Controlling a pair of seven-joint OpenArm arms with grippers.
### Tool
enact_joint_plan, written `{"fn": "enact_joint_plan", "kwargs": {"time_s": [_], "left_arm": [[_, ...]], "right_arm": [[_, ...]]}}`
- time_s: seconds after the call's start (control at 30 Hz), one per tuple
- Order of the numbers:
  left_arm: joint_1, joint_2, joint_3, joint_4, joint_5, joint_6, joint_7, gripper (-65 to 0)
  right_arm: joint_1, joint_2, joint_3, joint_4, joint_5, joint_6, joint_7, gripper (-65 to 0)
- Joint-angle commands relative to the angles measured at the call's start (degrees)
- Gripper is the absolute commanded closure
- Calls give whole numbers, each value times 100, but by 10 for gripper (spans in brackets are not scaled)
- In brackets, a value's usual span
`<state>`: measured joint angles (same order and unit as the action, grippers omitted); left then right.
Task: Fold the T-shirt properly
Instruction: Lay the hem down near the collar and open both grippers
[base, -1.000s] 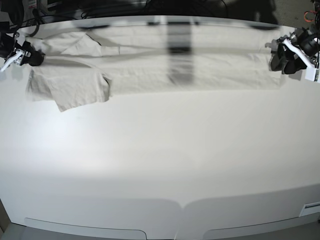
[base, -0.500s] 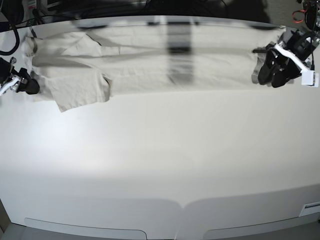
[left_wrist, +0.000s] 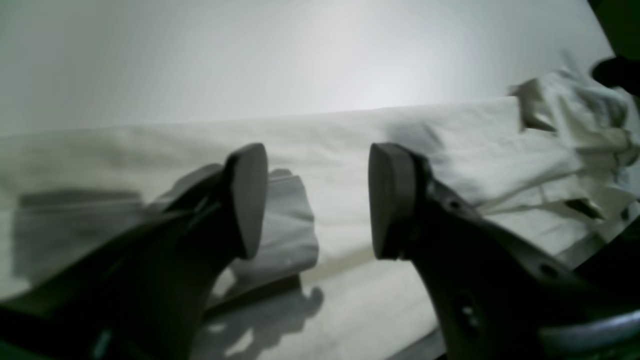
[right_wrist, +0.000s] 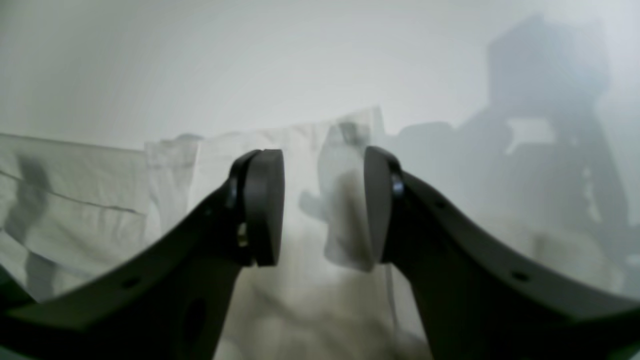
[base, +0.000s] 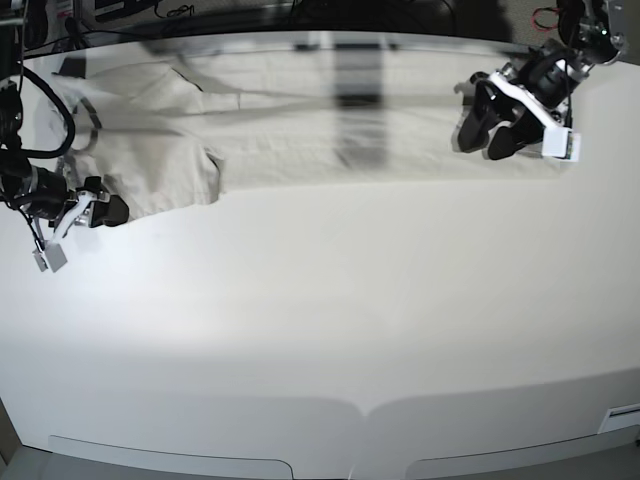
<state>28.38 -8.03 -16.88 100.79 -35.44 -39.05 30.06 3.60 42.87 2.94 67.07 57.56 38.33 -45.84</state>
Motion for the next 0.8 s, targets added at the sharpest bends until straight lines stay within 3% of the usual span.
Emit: {"fn": "enact_joint_plan", "kwargs": {"time_s": [0.0,0.3,0.53,0.77], "left_arm": [[-15,-35,50,111,-28,-48,-216,-322],[-15,-35,496,111,155,-46,-450,-322],[-31,26,494,111,160,-46,-483,-322],[-28,105,494,111,271,-46,-439,-322]], "right_arm": [[262,173,-59,-116,90,-15,83,-266],[1646,142,-584,-1932,133,17,-125,-266],[2247,-323,-586,-2194,111,87,-1062,-266],[2339,-841,-586,-2194,-979,-24,-1357,-266]]}}
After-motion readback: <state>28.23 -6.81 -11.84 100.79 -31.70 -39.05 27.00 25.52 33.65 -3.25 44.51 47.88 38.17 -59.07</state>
